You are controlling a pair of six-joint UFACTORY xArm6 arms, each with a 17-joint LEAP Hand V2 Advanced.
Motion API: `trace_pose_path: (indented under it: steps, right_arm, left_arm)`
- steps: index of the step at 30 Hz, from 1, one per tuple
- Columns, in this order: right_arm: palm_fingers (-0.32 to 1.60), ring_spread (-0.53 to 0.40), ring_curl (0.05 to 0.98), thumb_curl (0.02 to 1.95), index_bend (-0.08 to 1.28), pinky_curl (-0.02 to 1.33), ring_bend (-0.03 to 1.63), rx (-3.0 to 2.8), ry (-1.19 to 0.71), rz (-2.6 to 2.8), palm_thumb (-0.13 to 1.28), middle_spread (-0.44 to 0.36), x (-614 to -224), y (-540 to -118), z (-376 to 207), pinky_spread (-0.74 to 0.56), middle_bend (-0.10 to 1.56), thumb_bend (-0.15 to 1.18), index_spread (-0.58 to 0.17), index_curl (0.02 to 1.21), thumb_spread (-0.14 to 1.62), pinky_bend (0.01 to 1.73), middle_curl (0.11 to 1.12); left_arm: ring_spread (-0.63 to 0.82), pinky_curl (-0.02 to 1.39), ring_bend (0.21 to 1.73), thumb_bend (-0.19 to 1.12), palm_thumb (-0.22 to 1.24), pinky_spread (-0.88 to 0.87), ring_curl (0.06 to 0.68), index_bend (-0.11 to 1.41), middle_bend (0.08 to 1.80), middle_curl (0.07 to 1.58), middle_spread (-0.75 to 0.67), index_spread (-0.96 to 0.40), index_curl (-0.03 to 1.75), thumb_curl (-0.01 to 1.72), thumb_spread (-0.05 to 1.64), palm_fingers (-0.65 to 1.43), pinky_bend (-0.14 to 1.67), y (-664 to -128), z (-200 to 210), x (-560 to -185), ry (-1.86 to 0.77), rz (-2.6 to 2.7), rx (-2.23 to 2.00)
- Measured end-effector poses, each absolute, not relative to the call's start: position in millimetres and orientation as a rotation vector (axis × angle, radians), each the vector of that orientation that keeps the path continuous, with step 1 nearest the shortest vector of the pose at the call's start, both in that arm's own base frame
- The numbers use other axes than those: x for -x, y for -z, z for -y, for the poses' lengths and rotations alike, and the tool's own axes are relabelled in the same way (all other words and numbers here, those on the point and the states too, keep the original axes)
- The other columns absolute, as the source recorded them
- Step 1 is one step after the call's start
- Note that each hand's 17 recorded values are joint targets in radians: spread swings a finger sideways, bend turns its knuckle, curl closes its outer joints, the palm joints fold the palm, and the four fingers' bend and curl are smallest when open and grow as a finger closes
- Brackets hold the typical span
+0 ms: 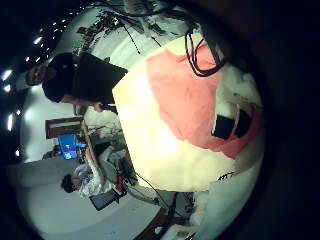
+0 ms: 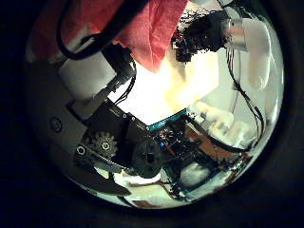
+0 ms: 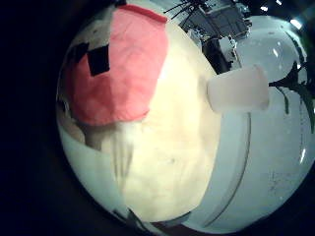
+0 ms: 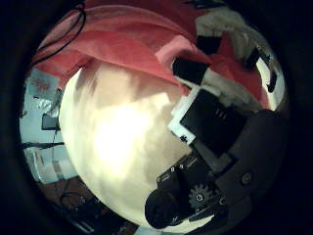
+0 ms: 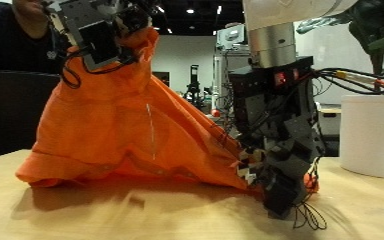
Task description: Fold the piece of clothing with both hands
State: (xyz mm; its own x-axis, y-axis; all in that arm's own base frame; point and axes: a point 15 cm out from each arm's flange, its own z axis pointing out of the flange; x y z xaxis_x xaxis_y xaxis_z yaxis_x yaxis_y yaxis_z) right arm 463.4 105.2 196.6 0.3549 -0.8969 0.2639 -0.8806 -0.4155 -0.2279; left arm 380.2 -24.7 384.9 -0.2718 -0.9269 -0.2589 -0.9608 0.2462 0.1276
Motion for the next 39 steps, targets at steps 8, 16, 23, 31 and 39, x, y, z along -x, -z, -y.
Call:
trace_pose_path:
  steps: [8, 16, 23, 31, 39]
  right_arm:
    - [1.05, -0.287, 0.845, 0.64, 1.05, 0.89, 1.28, 2.535, 0.579, -1.737, 1.22, -0.191, -438, -248, -83, -0.33, 1.24, 0.15, -0.307, 0.96, 0.88, 1.18, 0.96]
    - [1.04, -0.276, 0.876, 0.75, 1.06, 0.97, 1.28, 2.557, 0.413, -1.770, 1.21, -0.169, -380, -294, -72, -0.30, 1.26, 0.14, -0.281, 0.98, 0.87, 1.15, 0.96]
    - [1.04, -0.271, 0.891, 0.82, 1.06, 1.02, 1.28, 2.611, 0.269, -1.767, 1.20, -0.159, -321, -334, -66, -0.29, 1.27, 0.12, -0.270, 0.99, 0.87, 1.13, 0.95]
    - [1.04, -0.269, 0.903, 0.88, 1.05, 1.06, 1.27, 2.589, 0.294, -1.744, 1.19, -0.153, -307, -379, -68, -0.29, 1.27, 0.10, -0.264, 1.00, 0.88, 1.11, 0.94]
    - [1.04, -0.270, 0.912, 0.93, 1.04, 1.09, 1.26, 2.683, 0.180, -1.813, 1.18, -0.152, -361, -349, -81, -0.29, 1.27, 0.07, -0.261, 1.00, 0.90, 1.09, 0.94]
  left_arm:
    - [-0.44, 0.56, 1.41, -0.01, 0.89, -0.56, 0.552, 0.16, 0.66, 1.36, -0.70, -0.50, 1.47, 0.71, 0.99, 1.00, 1.41, -401, 22, -370, -0.399, -2.389, 1.801]
    - [-0.44, 0.56, 1.41, -0.02, 0.89, -0.56, 0.552, 0.16, 0.67, 1.36, -0.70, -0.49, 1.47, 0.71, 0.98, 1.00, 1.41, -413, 16, -338, -0.471, -2.468, 1.776]
    - [-0.44, 0.55, 1.40, -0.01, 0.88, -0.56, 0.552, 0.16, 0.67, 1.36, -0.70, -0.49, 1.47, 0.71, 0.99, 1.00, 1.41, -415, 20, -301, -0.548, -2.607, 1.762]
    - [-0.44, 0.55, 1.40, -0.02, 0.88, -0.56, 0.551, 0.16, 0.67, 1.35, -0.70, -0.48, 1.47, 0.70, 0.98, 1.00, 1.41, -427, 19, -273, -0.630, -2.715, 1.729]
    - [-0.44, 0.55, 1.40, -0.02, 0.87, -0.57, 0.552, 0.16, 0.68, 1.34, -0.70, -0.48, 1.47, 0.70, 0.98, 1.00, 1.40, -394, 0, -305, -0.776, -2.701, 1.815]
